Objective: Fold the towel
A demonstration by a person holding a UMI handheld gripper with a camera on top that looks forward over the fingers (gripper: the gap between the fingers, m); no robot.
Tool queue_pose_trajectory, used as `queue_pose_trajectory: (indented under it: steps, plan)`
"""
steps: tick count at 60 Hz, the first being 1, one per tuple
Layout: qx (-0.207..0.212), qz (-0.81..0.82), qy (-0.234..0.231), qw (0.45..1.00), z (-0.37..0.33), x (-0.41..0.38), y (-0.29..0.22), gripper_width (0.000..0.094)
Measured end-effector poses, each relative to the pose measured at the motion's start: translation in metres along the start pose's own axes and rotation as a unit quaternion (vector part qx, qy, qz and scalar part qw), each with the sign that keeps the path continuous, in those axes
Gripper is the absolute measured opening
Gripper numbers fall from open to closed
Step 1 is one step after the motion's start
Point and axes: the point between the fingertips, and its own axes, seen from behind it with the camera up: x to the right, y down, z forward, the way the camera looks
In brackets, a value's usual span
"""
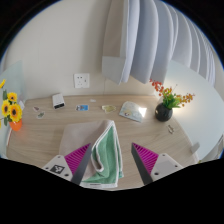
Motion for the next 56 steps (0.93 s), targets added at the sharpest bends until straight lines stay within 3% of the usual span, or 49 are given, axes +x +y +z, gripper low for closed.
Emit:
queue_pose_trajectory:
  steps: [12, 26, 42, 56]
  plan:
    - [0.013, -0.017, -0.036, 0.999, -0.135, -0.010, -0.028, 0.0846]
    - [0.014, -0.003, -0.016, 1.000, -0.285, -0.015, -0.002, 0.0847]
    - [0.009, 0.025, 0.010, 1.000, -0.323, -0.021, 0.031, 0.0847]
    - [0.014, 0.016, -0.006, 1.000, -0.317, -0.022, 0.030, 0.0846]
